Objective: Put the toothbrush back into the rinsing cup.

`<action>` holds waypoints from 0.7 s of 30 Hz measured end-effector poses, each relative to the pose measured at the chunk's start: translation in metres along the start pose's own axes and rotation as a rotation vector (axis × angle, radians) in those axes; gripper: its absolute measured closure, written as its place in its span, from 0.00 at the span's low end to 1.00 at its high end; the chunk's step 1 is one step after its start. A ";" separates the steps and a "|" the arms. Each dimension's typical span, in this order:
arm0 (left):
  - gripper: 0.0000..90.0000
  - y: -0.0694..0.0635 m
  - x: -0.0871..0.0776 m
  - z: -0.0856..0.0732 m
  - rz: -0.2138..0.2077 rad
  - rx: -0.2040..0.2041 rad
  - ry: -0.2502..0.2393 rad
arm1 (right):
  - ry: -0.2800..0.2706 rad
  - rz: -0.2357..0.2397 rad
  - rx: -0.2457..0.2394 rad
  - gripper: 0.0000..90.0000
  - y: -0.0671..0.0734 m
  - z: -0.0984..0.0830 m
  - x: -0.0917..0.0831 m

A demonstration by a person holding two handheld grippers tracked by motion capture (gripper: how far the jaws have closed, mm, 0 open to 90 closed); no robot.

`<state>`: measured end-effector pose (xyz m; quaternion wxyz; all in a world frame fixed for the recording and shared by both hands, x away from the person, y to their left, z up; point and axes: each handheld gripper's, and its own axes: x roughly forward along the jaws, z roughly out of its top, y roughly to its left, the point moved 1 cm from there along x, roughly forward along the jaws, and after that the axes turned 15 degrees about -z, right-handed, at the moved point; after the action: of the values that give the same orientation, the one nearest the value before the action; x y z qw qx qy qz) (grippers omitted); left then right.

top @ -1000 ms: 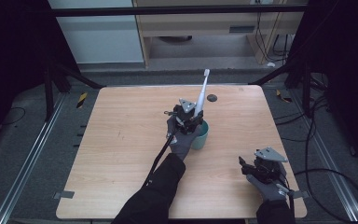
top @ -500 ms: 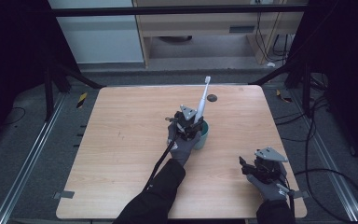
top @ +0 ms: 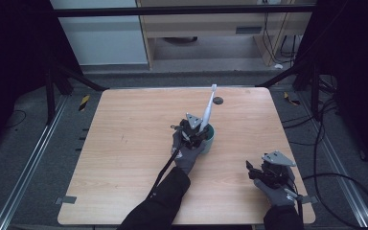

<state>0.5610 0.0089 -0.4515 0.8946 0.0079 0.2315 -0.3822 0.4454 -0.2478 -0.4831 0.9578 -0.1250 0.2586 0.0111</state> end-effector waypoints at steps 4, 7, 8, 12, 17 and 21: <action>0.73 0.002 0.001 -0.004 -0.005 -0.004 0.025 | -0.003 -0.001 -0.001 0.28 0.000 0.000 0.000; 0.70 0.000 0.000 -0.006 -0.023 0.013 0.018 | -0.003 -0.003 -0.002 0.28 0.000 0.000 0.000; 0.68 -0.001 -0.001 -0.005 -0.025 0.024 0.021 | -0.004 -0.003 -0.002 0.28 0.000 0.000 0.000; 0.63 -0.003 -0.013 0.000 -0.040 0.041 0.009 | -0.007 -0.008 0.002 0.27 0.000 0.000 -0.001; 0.58 -0.002 -0.041 0.008 -0.072 0.090 0.013 | -0.015 -0.015 0.008 0.26 -0.001 0.001 -0.002; 0.54 0.004 -0.069 0.013 -0.114 0.110 0.032 | -0.014 -0.027 0.015 0.25 -0.003 0.001 -0.002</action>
<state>0.5278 0.0561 -0.4117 0.8659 0.0501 0.2244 -0.4443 0.4446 -0.2502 -0.4811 0.9605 -0.1210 0.2504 -0.0029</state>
